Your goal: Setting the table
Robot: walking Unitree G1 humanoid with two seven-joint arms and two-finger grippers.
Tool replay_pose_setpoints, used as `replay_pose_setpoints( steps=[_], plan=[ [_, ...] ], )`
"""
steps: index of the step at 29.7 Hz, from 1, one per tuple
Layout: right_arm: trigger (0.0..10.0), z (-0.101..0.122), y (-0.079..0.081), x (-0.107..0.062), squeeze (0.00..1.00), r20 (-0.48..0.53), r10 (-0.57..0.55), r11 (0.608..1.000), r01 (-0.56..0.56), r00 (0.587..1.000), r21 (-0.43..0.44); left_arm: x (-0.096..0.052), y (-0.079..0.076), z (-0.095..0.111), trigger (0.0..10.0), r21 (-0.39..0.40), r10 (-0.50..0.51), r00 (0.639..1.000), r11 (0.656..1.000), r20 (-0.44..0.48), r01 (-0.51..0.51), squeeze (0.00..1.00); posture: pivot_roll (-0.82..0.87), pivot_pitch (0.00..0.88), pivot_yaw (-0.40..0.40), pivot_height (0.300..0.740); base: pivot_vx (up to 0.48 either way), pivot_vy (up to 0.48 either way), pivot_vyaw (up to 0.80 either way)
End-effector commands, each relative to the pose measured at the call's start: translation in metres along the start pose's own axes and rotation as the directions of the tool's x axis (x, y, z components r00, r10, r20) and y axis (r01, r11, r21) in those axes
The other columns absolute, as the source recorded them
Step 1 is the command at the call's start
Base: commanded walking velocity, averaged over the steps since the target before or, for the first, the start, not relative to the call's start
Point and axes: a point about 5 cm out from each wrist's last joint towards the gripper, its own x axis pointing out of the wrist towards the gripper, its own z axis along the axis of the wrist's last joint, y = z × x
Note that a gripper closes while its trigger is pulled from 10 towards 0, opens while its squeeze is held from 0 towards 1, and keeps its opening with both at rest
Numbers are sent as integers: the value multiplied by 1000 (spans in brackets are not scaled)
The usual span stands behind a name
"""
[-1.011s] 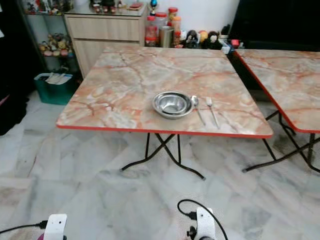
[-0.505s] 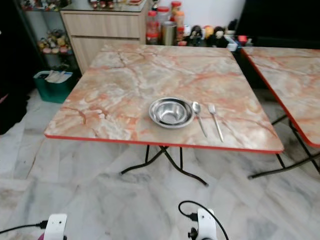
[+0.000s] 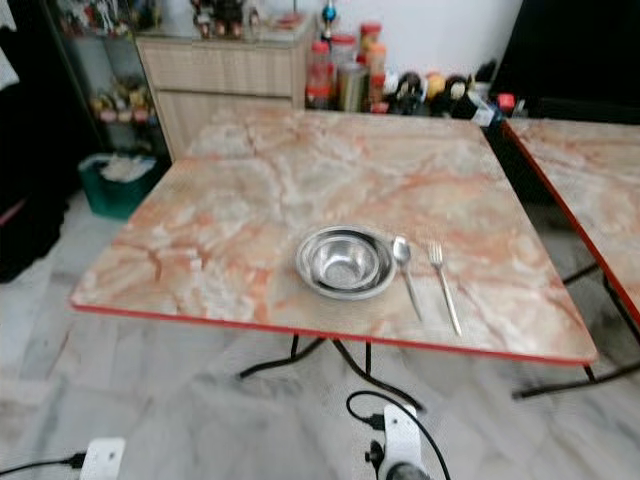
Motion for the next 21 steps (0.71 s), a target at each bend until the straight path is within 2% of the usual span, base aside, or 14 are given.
replay_pose_setpoints(
  steps=[1, 9, 14, 16, 17, 21],
  plan=[
    [10000, 7, 0, 1, 0, 13, -1, 1000, 1, 1000, 1, 0, 4, 2, 10000, 7, 9, 1000, 1000, 10, -9, 0, 55, 0, -24, 740, 0, 0, 0],
    [10000, 7, 1, 1, 0, 13, 0, 1000, 0, 1000, -1, 0, 11, 0, 10000, 7, 48, 999, 999, 15, -48, 0, 60, 0, -26, 740, 0, 0, 0],
    [10000, 8, 1, 1, 0, 14, 1, 1000, -1, 1000, 1, 0, 19, 8, 10000, -4, 79, 995, 997, 65, -79, 0, 59, 0, -25, 740, 0, 0, 0],
    [10000, 8, 1, 1, 0, 14, 1, 1000, -1, 1000, 1, 0, 30, 16, 10000, -13, 147, 984, 989, 98, -147, 0, 64, 0, -27, 740, 0, 0, 0],
    [10000, 8, 1, 1, 0, 14, 1, 1000, -1, 1000, 1, 0, 30, 16, 10000, -13, 147, 984, 989, 98, -147, 0, 64, 0, -27, 740, 0, 0, 0],
    [10000, 9, 1, 1, 0, 14, 1, 1000, -1, 1000, -1, -2, 58, 41, 10000, -85, 317, 928, 948, 197, -306, 0, 62, 0, -29, 740, 0, 0, 0]
  ],
)
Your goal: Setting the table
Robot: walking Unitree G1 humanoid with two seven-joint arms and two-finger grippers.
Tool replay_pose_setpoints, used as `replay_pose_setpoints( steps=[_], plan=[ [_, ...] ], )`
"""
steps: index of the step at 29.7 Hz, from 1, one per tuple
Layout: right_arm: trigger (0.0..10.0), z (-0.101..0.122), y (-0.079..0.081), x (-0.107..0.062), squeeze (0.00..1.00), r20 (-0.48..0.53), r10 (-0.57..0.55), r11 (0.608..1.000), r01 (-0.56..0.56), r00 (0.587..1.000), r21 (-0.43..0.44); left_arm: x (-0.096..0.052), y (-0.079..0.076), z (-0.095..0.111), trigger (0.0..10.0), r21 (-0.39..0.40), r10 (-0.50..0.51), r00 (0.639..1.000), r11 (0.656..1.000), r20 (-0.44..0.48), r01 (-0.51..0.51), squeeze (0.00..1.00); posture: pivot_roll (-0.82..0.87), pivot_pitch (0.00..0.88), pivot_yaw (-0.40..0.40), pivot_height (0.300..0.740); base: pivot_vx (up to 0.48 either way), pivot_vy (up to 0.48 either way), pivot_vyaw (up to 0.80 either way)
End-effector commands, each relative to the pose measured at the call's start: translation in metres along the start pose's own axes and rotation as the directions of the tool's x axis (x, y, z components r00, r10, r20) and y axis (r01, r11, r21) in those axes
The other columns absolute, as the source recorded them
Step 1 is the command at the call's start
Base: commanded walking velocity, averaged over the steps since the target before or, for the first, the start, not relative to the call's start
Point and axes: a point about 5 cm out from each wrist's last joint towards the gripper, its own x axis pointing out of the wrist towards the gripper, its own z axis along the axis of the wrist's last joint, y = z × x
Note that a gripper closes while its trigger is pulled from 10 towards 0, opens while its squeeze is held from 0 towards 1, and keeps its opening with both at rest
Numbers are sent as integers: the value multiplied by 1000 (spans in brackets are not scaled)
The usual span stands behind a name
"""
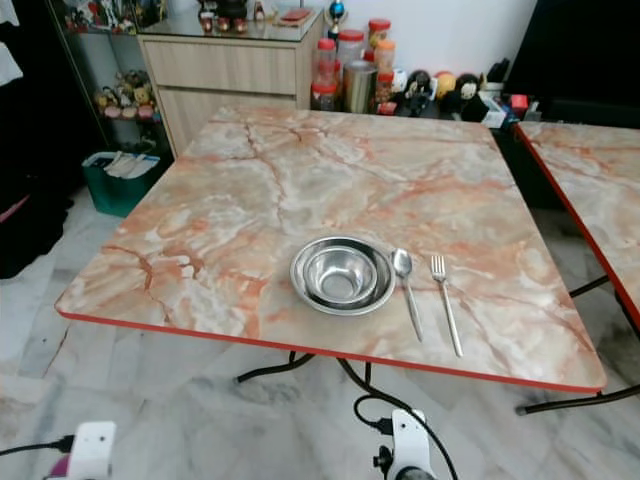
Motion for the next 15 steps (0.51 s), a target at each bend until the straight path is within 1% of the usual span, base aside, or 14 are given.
replay_pose_setpoints(
  steps=[1, 2, 4, 5, 6, 7, 8, 9, 10, 11, 12, 13, 14, 15],
  plan=[
    [10000, 0, -2, 0, 0, -5, -5, 1000, 5, 1000, -2, 7, 18, 37, 10000, 2, 134, 976, 991, 169, -137, 0, 63, 0, -31, 740, 0, 0, 0],
    [10000, 0, -2, 0, 0, -6, -5, 1000, 5, 1000, -2, 8, 26, 51, 10000, 5, 191, 955, 980, 226, -197, 0, 63, 0, -31, 740, 0, 0, 0],
    [10000, 0, -2, 0, 0, -6, -5, 1000, 5, 1000, -2, 8, 33, 63, 10000, -1, 242, 931, 968, 272, -251, 0, 67, 0, -35, 740, 0, 0, 0],
    [10000, 0, -2, 0, 0, -6, -6, 1000, 6, 1000, -5, 9, 45, 78, 10000, -52, 331, 892, 942, 308, -331, 0, 67, 0, -35, 740, 0, 0, 0],
    [10000, 0, -2, 0, 0, -6, -6, 1000, 6, 1000, -5, 9, 45, 78, 10000, -52, 331, 892, 942, 308, -331, 0, 67, 0, -35, 740, 0, 0, 0],
    [10000, 0, -2, 0, 0, -7, -5, 1000, 5, 1000, -7, 8, 54, 92, 10000, -90, 394, 855, 918, 337, -387, 0, 70, 0, -36, 740, 0, 0, 0],
    [10000, 1, -2, 0, 0, -7, -4, 1000, 4, 1000, -10, 7, 64, 108, 10000, -111, 450, 809, 890, 379, -443, 0, 69, 0, -37, 740, 0, 0, 0],
    [10000, 1, -2, 0, 0, -7, -4, 1000, 4, 1000, -10, 7, 64, 108, 10000, -111, 450, 809, 890, 379, -443, 0, 69, 0, -37, 740, 0, 0, 0],
    [10000, 1, -2, 0, 0, -8, -3, 1000, 3, 1000, -11, 5, 70, 118, 10000, -126, 481, 776, 872, 408, -474, 0, 68, 0, -36, 740, 0, 0, 0],
    [10000, 1, -2, 0, 0, -7, -4, 1000, 4, 1000, -10, 4, 73, 127, 10000, -122, 499, 748, 857, 437, -500, 0, 66, 0, -36, 740, 0, 0, 0],
    [10000, 1, -2, 0, 0, -7, -4, 1000, 4, 1000, -10, 1, 76, 139, 10000, -115, 514, 706, 839, 487, -532, 0, 66, 0, -36, 740, 0, 0, 0],
    [10000, 1, -2, 0, 0, -6, -5, 1000, 4, 1000, -9, -3, 79, 151, 10000, -116, 526, 662, 821, 533, -559, 0, 66, 0, -36, 740, 0, 0, 0],
    [10000, 1, -3, 0, 0, -6, -5, 1000, 5, 1000, -9, -10, 84, 172, 10000, -144, 549, 584, 790, 598, -595, 0, 66, 0, -36, 740, 0, 0, 0],
    [10000, 1, -3, 0, 0, -6, -6, 1000, 6, 1000, -9, -14, 86, 180, 10000, -154, 555, 553, 778, 621, -609, 0, 61, 0, -38, 740, 0, 0, 0]
  ],
)
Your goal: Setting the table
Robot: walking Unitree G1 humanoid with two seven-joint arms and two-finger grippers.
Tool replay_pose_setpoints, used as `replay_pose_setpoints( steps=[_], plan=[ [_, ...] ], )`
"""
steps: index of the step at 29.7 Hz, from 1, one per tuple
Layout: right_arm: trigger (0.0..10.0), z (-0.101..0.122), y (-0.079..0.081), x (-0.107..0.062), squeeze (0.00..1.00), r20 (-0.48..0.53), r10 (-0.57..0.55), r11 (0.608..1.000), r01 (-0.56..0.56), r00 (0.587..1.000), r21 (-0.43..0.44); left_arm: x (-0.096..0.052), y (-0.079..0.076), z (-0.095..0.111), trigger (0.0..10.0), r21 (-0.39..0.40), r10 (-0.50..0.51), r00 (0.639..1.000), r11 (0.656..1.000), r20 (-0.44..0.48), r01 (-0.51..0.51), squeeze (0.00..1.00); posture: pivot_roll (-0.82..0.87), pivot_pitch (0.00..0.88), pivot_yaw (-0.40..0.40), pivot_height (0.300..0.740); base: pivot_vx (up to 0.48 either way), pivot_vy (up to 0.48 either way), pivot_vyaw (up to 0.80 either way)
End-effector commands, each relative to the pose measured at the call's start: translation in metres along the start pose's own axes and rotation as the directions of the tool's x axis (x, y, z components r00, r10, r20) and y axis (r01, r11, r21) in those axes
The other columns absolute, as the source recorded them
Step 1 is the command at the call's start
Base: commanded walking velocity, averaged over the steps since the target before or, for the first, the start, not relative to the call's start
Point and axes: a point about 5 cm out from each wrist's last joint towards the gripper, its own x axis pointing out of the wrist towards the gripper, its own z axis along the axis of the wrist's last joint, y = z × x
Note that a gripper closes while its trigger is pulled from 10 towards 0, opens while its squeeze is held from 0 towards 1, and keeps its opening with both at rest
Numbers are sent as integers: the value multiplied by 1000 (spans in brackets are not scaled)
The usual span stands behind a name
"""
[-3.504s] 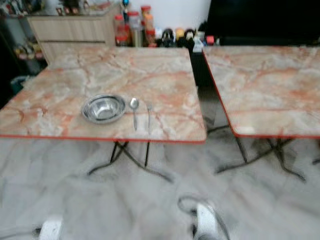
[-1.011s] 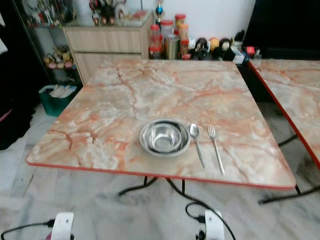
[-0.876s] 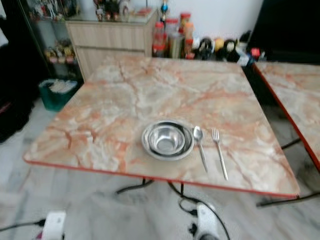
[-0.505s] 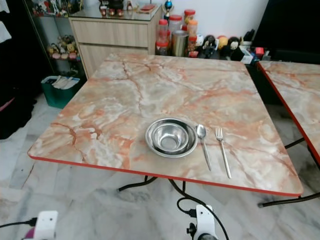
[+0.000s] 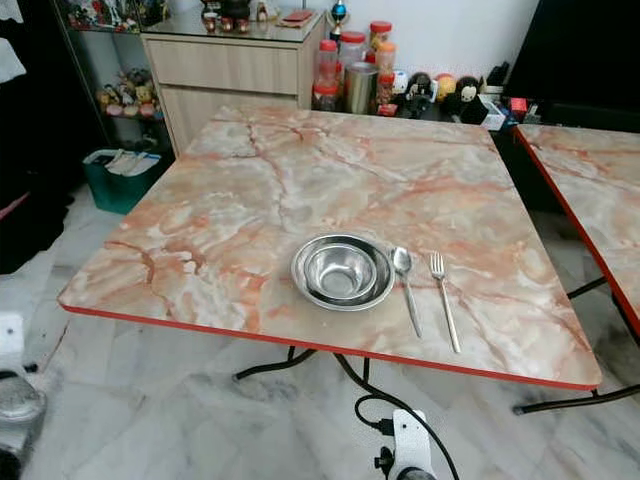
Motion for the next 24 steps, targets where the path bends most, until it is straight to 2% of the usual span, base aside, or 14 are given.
replay_pose_setpoints(
  steps=[1, 3, 7, 9, 10, 12, 14, 15, 16, 17, 19, 22, 23, 24],
  plan=[
    [10000, 1, -2, 0, 0, -3, -4, 1000, 4, 1000, -5, 15, 8, 35, 10000, -7, 76, 988, 997, 136, -76, 0, 61, 0, -38, 740, 0, 0, 0],
    [10000, 1, -2, 0, 0, -3, -5, 1000, 5, 1000, -6, 24, 15, 71, 10000, -43, 134, 956, 991, 261, -127, 0, 62, 0, -39, 740, 0, 0, 0],
    [10000, 2, -3, 0, 0, -3, -4, 1000, 4, 1000, -8, 28, 15, 105, 10000, -97, 124, 924, 991, 363, -95, 0, 60, 0, -41, 740, 0, 0, 0],
    [10000, 2, -3, 0, 0, -3, -4, 1000, 4, 1000, -10, 24, 2, 144, 10000, -195, 3, 894, 976, 449, 94, 0, 62, 0, -42, 740, 0, 0, 0],
    [10000, 2, -3, 0, 0, -3, -4, 1000, 4, 1000, -10, 24, 2, 144, 10000, -195, 3, 894, 976, 449, 94, 0, 62, 0, -42, 740, 0, 0, 0],
    [10000, 2, -2, 0, 0, -2, -4, 1000, 4, 1000, -10, 12, -11, 184, 10000, -290, -111, 846, 909, 522, 298, 0, 60, 0, -42, 740, 0, 0, 0],
    [10000, 2, -2, 0, 0, -2, -4, 1000, 4, 1000, -9, 8, -15, 193, 10000, -301, -144, 829, 887, 540, 350, 0, 60, 0, -42, 740, 0, 0, 0],
    [10000, 2, -2, 0, 0, -2, -5, 1000, 5, 1000, -9, 3, -21, 203, 10000, -332, -210, 803, 830, 558, 448, 0, 59, 0, -40, 740, 0, 0, 0],
    [10000, 2, -2, 0, 0, -2, -5, 1000, 5, 1000, -9, 3, -21, 203, 10000, -332, -210, 803, 830, 558, 448, 0, 59, 0, -40, 740, 0, 0, 0],
    [10000, 2, -2, 0, 0, -2, -5, 1000, 5, 1000, -9, -3, -27, 213, 10000, -333, -267, 767, 782, 584, 526, 0, 59, 0, -40, 740, 0, 0, 0],
    [10000, 2, -2, 0, 0, -2, -5, 1000, 5, 1000, -9, -4, -28, 215, 10000, -328, -282, 754, 771, 593, 546, 0, 59, 0, -40, 740, 0, 0, 0],
    [10000, 1, -2, 0, 0, -3, -5, 1000, 5, 1000, -3, -12, -40, 229, 10000, -390, -429, 684, 590, 590, 707, 0, 54, 0, -31, 740, 0, 0, 0],
    [10000, 1, -2, 0, 0, -3, -5, 1000, 5, 1000, -1, -15, -48, 232, 10000, -372, -512, 633, 525, 581, 766, 0, 54, 0, -31, 740, 0, 0, 0],
    [10000, 1, -2, 0, 0, -3, -5, 1000, 5, 1000, -1, -17, -51, 232, 10000, -362, -543, 615, 505, 572, 783, 0, 54, 0, -31, 740, 0, 0, 0]
  ],
)
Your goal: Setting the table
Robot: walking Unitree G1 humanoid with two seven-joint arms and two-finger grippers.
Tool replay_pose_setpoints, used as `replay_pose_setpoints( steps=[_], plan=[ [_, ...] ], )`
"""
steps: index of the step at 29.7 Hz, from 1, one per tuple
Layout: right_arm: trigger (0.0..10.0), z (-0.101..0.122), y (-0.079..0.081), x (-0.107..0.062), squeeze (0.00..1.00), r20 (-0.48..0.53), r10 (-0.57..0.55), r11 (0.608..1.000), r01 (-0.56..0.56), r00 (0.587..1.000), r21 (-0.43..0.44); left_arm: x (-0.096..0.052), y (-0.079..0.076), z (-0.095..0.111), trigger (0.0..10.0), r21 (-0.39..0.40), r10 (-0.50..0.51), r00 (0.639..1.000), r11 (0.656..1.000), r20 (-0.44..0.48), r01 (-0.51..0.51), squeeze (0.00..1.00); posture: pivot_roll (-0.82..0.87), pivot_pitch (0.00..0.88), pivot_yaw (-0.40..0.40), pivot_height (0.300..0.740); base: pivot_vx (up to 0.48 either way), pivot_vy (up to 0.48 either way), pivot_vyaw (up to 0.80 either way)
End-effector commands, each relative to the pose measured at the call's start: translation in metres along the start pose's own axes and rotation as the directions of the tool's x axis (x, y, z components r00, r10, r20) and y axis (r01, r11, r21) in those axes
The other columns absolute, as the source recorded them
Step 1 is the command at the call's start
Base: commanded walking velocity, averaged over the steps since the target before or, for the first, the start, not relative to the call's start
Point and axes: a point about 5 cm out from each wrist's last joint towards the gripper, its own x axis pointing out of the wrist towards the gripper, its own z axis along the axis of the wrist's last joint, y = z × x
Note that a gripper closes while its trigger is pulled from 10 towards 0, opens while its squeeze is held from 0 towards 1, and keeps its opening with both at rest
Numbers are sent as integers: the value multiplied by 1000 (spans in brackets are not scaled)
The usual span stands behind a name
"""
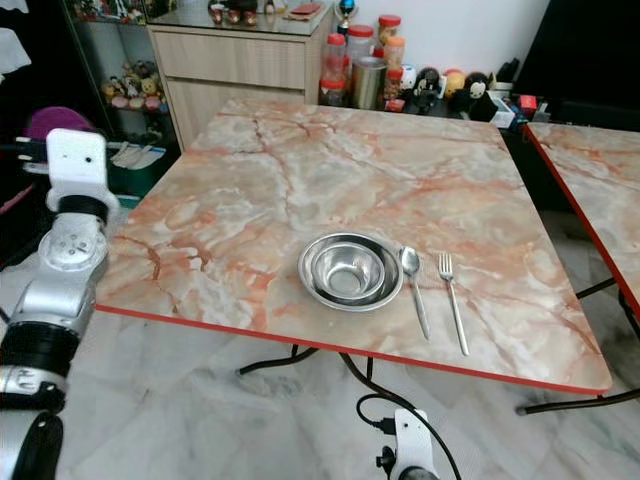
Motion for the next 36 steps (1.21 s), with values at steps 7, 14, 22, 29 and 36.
replay_pose_setpoints(
  steps=[7, 14, 22, 29, 36],
  plan=[
    [10000, 0, 0, 0, 0, -3, 0, 1000, 0, 1000, 2, 9, -24, 5, 10000, -179, -196, 977, 967, -79, 180, 0, 59, 0, -23, 740, 0, 0, 0],
    [10000, 0, 0, 0, 0, -5, 1, 1000, -1, 1000, 3, 4, -51, -3, 10000, -150, -348, 923, 934, -164, 326, 0, 59, 0, -23, 740, 0, 0, 0],
    [10000, 0, 1, 0, 0, -4, 5, 1000, -5, 1000, 13, 1, -51, -5, 10000, -169, -280, 949, 952, -148, 255, 0, 57, 0, -20, 740, 0, 0, 0],
    [10000, -3, 0, 0, 0, -33, 7, 1000, -8, 999, -23, -1, -45, -4, 10000, -147, -264, 952, 959, -156, 242, 0, 71, 0, -20, 740, 0, 0, 0],
    [10000, -6, 0, 0, 0, -42, -12, 1000, 11, 999, -7, -3, -38, -3, 10000, -133, -235, 961, 967, -148, 216, 0, 53, 0, -13, 740, 35, 0, 0]
  ],
)
